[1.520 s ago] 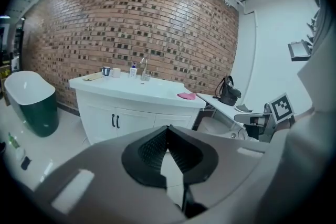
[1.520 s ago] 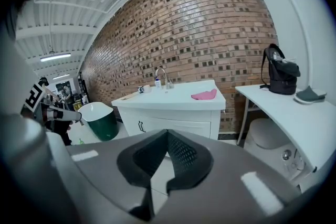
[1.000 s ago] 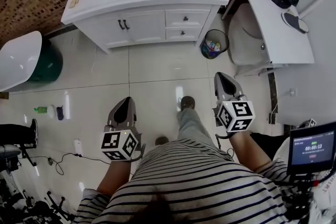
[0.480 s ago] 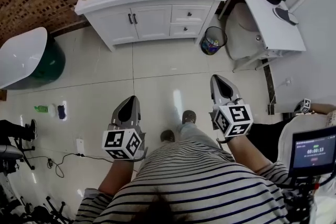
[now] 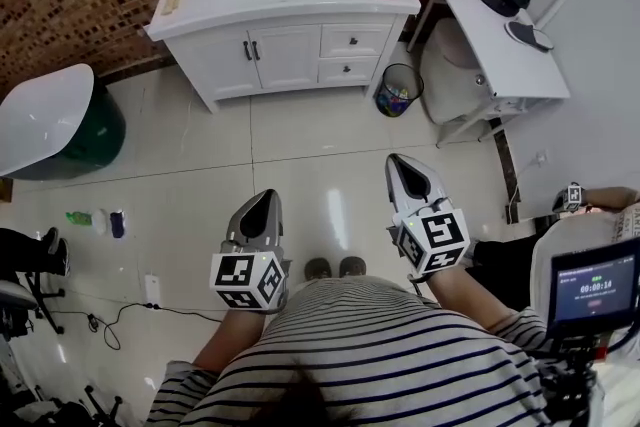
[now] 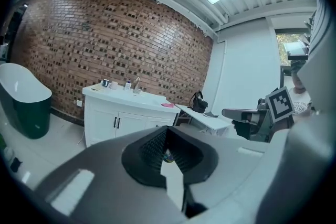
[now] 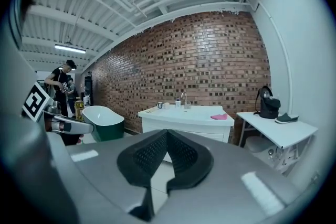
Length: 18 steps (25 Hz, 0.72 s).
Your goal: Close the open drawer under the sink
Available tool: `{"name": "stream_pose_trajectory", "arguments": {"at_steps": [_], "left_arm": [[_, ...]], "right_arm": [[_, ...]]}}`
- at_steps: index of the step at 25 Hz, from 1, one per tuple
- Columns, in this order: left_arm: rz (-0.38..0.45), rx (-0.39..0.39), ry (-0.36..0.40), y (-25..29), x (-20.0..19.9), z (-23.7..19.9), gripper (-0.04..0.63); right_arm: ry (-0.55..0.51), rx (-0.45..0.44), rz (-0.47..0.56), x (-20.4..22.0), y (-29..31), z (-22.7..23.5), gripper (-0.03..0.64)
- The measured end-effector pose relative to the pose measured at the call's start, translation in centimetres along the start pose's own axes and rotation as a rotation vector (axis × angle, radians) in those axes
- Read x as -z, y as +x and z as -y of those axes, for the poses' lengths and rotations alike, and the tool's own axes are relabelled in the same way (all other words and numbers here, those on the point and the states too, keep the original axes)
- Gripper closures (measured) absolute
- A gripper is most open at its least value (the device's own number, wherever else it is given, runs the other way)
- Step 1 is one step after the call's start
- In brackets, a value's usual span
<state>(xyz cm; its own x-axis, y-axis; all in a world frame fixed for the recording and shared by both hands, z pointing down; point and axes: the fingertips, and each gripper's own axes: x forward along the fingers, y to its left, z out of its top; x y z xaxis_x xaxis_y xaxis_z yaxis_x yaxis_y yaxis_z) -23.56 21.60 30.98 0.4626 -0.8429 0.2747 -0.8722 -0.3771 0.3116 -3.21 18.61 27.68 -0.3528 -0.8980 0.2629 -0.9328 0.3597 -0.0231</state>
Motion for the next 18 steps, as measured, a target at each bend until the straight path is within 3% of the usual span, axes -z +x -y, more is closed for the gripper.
{"name": "stream_pose_trajectory", "arguments": {"at_steps": [10,18], "left_arm": [[-0.028,-0.014,0.023,-0.2,0.8,5.6,0.583],[-0.023,-0.051,0.061,-0.1,-0.2,6.9,0.583]], "right_arm": [[0.006,-0.048,0.02,0.1,-3.2,1.2,0.617],[0.019,-0.067,0.017,0.8,-5.0,2.1,0.617]]}}
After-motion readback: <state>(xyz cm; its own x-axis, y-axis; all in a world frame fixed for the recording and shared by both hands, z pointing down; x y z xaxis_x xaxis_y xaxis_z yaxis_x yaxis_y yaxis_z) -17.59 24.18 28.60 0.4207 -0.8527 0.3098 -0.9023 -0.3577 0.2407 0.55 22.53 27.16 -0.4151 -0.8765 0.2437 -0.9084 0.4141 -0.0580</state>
